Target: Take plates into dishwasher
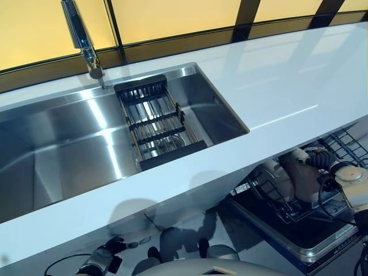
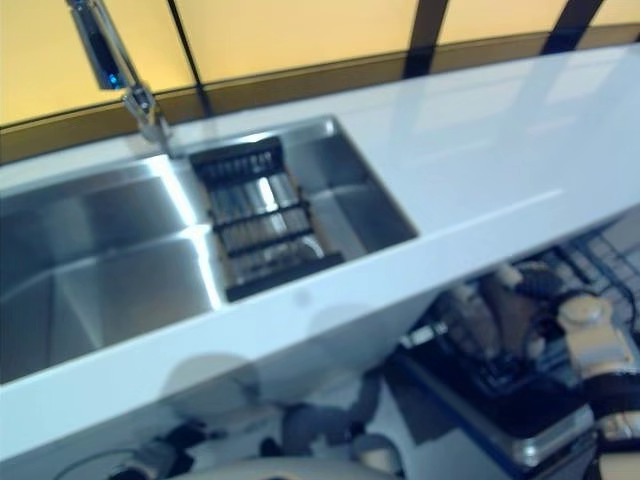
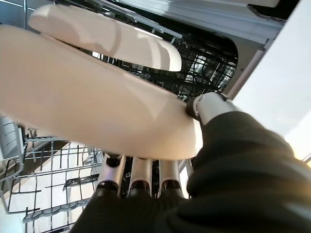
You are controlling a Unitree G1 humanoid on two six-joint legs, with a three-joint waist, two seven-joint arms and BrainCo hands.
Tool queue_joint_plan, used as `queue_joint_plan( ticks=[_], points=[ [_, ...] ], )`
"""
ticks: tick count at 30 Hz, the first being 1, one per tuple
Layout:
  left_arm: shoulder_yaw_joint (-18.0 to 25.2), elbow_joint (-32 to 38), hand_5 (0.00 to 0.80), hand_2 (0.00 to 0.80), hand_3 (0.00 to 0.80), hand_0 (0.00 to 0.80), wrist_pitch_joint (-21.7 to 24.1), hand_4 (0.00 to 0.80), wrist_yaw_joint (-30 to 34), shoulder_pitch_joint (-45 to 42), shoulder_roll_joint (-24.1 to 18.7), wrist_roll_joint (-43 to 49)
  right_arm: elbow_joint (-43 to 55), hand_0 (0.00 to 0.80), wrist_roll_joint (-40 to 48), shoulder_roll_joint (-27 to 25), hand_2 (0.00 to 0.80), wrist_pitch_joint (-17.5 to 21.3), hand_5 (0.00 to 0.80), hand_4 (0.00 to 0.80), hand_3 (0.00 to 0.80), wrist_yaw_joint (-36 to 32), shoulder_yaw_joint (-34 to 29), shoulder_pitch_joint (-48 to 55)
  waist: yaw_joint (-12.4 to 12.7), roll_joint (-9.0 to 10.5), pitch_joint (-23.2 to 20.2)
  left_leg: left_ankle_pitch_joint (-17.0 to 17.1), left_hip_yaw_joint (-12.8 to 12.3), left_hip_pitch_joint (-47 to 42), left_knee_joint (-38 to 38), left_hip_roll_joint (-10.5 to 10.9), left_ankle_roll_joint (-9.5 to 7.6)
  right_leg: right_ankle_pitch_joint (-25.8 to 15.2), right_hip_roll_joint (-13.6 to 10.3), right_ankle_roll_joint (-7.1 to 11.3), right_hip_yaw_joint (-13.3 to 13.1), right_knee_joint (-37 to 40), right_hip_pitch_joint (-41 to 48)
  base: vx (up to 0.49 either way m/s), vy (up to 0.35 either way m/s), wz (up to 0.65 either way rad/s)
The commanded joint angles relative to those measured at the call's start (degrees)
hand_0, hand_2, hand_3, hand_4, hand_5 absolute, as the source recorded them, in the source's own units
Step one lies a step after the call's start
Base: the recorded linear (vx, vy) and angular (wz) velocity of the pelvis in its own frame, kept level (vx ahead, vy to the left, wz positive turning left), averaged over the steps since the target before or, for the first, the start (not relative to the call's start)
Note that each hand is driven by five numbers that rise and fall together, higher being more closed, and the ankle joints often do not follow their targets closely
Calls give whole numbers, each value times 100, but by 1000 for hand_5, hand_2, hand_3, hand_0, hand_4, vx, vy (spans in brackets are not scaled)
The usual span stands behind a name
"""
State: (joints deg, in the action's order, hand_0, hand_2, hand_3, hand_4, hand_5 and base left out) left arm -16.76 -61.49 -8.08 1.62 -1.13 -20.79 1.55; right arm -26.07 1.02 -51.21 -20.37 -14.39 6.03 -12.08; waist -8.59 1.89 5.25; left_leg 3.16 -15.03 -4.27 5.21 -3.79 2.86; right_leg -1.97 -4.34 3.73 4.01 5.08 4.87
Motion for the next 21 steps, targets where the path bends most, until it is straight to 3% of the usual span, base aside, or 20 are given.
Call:
queue_joint_plan(
  ticks=[1, 6, 7, 8, 21],
  points=[
    [-53, -72, 0, 0, 0, 0, 99, 0, -59, 374, -172, 148, -362, 800, -137, 128, 800, 187, 800, 800, 800, 133, 225, -853, 272, 65, -29, -537, 133, -264, -126, -31, -70, -103, -210, 492, 301, -365, -347, 2, -5, 7],
    [-64, 1, 0, 0, 0, 0, 69, 0, -59, 353, -167, 150, -687, 794, -155, 217, 794, 2, 794, 794, 794, 57, 384, -907, 341, 30, -7, -525, 172, -254, -133, -27, -57, -106, -246, 489, 358, -360, -320, 7, -2, 10],
    [-67, 16, 0, 0, 0, 0, 57, 0, -51, 362, -173, 149, -736, 543, -117, 211, 543, -66, 543, 543, 543, 114, 379, -929, 349, 25, -5, -524, 180, -254, -128, -26, -56, -109, -250, 488, 368, -353, -315, 7, 3, 3],
    [-68, 15, 0, 0, 0, 0, 62, 0, -48, 364, -176, 149, -802, 0, -76, 219, 0, -122, 0, 0, 0, 198, 374, -945, 353, 20, 2, -523, 184, -256, -128, -25, -56, -111, -252, 486, 372, -355, -310, 0, 0, 0],
    [13, 92, 0, 0, 0, 0, 69, 0, -29, 324, -185, 140, -802, 0, -209, -56, 0, -268, 0, 0, 0, 215, 54, -833, 298, 70, -11, -527, 161, -263, -121, -32, -60, -116, -248, 490, 321, -361, -333, 0, 4, 1]
  ],
)
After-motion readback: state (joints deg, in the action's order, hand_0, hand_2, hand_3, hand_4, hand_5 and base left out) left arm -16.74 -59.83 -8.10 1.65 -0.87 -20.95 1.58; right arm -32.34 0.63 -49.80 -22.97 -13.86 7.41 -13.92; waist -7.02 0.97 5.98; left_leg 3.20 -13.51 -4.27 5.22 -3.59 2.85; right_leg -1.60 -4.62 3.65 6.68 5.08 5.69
